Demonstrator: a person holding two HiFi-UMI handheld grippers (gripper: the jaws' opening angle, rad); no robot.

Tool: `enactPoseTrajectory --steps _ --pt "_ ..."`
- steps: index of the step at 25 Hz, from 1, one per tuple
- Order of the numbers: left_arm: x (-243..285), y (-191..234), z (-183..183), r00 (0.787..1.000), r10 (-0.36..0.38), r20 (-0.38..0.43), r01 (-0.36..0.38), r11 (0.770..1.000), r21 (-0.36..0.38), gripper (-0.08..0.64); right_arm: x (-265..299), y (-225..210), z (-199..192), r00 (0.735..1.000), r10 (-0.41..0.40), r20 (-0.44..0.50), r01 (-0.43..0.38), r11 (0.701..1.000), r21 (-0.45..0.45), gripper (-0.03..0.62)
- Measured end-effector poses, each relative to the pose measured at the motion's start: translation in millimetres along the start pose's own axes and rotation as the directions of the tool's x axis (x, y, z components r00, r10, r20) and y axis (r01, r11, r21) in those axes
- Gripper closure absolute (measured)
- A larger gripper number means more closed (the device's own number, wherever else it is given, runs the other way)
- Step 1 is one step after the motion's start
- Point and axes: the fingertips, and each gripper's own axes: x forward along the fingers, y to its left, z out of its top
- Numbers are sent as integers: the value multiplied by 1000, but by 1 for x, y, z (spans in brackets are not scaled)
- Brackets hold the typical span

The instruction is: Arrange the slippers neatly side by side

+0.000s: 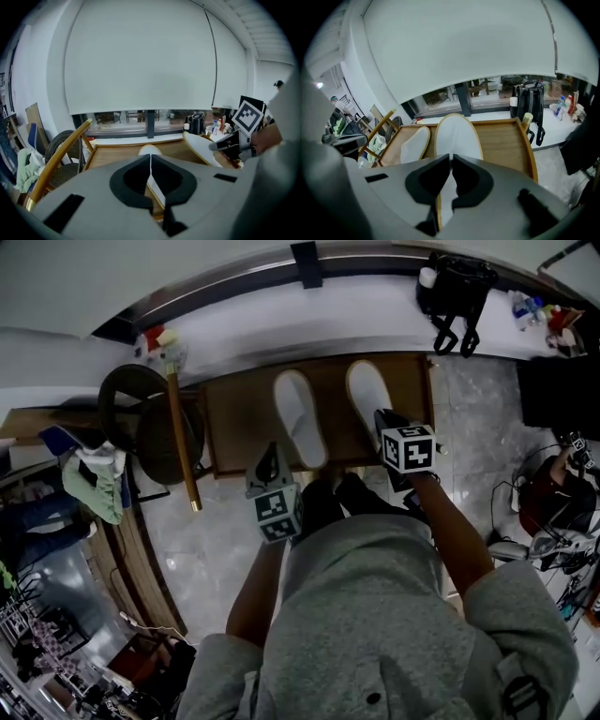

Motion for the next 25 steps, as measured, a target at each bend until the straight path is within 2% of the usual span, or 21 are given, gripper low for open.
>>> enactPoseTrajectory --steps 6,13,17,25 --pt "-10 15 -5 1000 30 -3 -30 1000 -1 538 20 26 2 1000 18 -21 -15 993 118 555" --pt "-22 37 -13 997 77 -12 -77 997 -15 538 48 39 -1 998 -20 -58 34 968 248 555" --pt "-29 49 -16 994 104 -23 -105 994 -15 538 64 53 -2 997 7 -73 14 956 292 555" --pt "-38 61 -21 989 142 -36 -144 988 -51 538 80 69 -3 993 25 -113 2 973 229 555"
